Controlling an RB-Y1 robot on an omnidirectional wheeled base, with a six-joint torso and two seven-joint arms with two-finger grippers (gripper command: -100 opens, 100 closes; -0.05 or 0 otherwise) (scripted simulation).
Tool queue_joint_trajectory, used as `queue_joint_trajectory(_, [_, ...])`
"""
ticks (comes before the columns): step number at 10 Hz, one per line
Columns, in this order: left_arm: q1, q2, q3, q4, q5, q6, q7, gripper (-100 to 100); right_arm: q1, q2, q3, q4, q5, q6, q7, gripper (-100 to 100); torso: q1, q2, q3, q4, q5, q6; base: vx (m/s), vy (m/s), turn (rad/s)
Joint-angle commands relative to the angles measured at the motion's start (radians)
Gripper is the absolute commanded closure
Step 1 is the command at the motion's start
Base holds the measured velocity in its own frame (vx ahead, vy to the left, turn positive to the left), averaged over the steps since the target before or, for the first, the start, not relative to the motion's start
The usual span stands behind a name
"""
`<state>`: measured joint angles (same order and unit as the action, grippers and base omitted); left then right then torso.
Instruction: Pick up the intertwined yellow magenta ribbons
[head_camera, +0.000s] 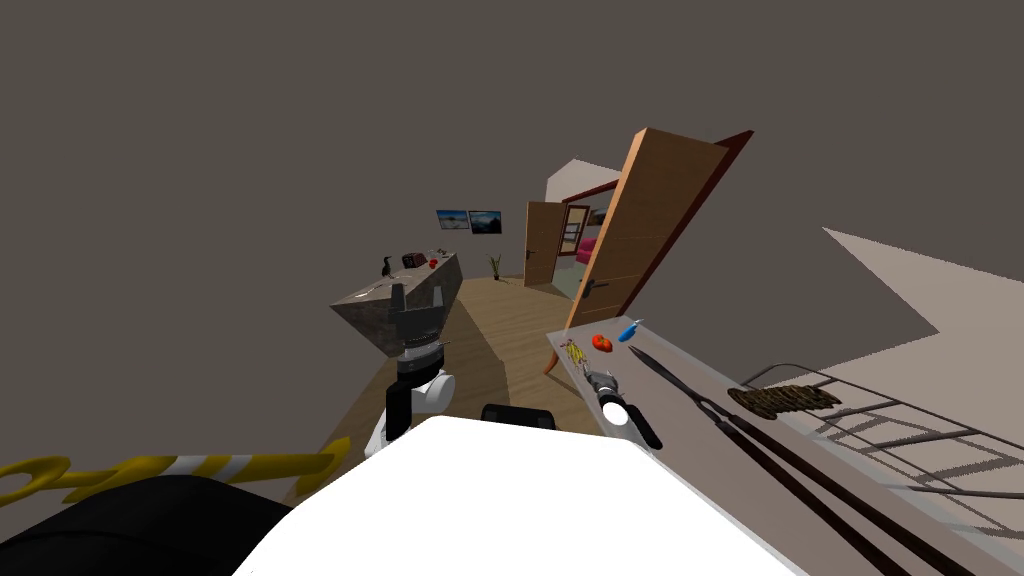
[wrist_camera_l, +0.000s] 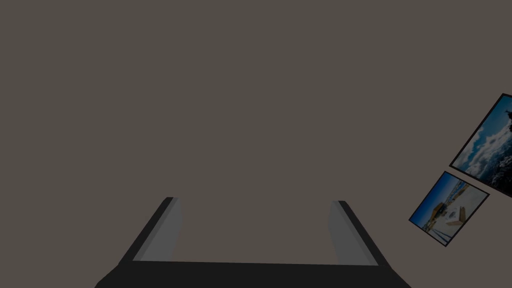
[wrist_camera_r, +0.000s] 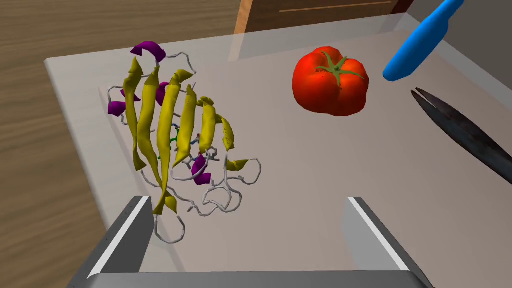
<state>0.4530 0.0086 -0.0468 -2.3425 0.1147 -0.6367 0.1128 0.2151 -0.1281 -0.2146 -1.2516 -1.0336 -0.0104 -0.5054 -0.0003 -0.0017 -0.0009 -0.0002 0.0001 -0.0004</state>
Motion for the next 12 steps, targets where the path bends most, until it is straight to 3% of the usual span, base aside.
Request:
queue_joint_trajectory(1, [0.0,0.0,0.0,0.0,0.0,0.0,0.0,0,-0.014,-0.001,-0.001,0.042,-0.035,0.006,-0.012,-100,0.0,0.0,0.0,0.0,0.0,0.0,0.019,-0.006,0.005])
queue_joint_trajectory(7, [0.0,0.0,0.0,0.0,0.0,0.0,0.0,0,-0.043,0.029,-0.059,0.181,-0.211,0.107,-0.059,-100,-0.001,-0.001,-0.001,0.0,0.0,0.0,0.034,-0.018,0.018])
queue_joint_trajectory(9, [0.0,0.0,0.0,0.0,0.0,0.0,0.0,0,-0.043,0.029,-0.059,0.181,-0.211,0.107,-0.059,-100,-0.001,-0.001,-0.001,0.0,0.0,0.0,0.026,-0.016,0.011])
queue_joint_trajectory(11, [0.0,0.0,0.0,0.0,0.0,0.0,0.0,0,-0.055,0.045,-0.087,0.238,-0.274,0.15,-0.077,-100,-0.001,0.0,0.0,0.0,0.0,0.0,0.04,-0.028,0.04])
queue_joint_trajectory(12, [0.0,0.0,0.0,0.0,0.0,0.0,0.0,0,-0.055,0.045,-0.087,0.238,-0.256,0.15,-0.077,-100,-0.002,-0.002,-0.001,0.0,0.0,0.0,0.049,-0.033,0.025])
